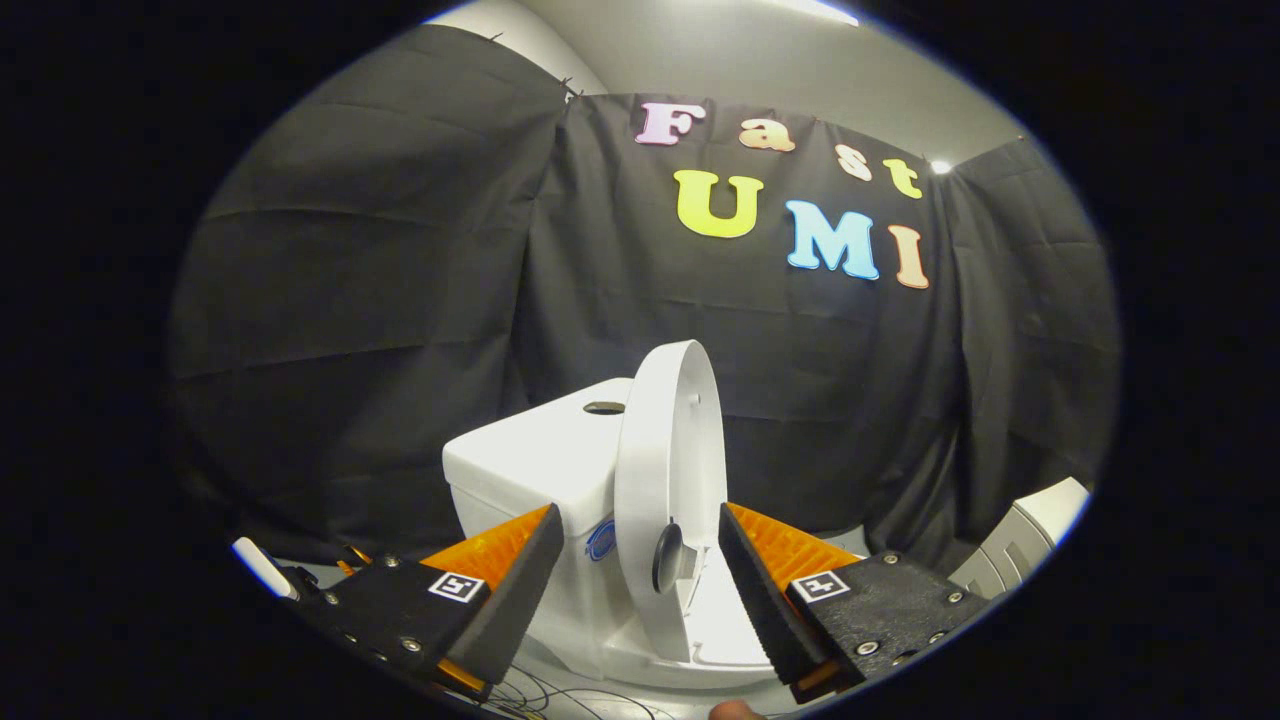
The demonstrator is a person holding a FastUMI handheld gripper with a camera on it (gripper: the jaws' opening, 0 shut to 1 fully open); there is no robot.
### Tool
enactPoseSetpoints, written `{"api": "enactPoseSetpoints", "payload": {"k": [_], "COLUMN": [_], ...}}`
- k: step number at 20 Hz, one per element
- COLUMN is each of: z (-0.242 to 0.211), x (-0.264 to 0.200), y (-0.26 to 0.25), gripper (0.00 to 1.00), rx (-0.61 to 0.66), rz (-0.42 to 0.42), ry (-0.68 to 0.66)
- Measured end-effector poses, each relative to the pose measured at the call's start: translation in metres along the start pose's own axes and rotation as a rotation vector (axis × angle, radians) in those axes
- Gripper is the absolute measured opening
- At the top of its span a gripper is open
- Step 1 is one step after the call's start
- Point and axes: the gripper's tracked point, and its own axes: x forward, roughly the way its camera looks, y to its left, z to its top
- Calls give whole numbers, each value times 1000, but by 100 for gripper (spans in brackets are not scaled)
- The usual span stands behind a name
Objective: Open the toilet lid.
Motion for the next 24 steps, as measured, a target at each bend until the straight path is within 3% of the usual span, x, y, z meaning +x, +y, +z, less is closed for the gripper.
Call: {"api": "enactPoseSetpoints", "payload": {"k": [6, 14, 24], "z": [0, 11, 18], "x": [-11, -40, -66], "y": [-7, -21, -74], "gripper": [95, 95, 95], "rx": [64, 102, 141], "rz": [-9, 40, 30], "ry": [-11, -55, -78]}}
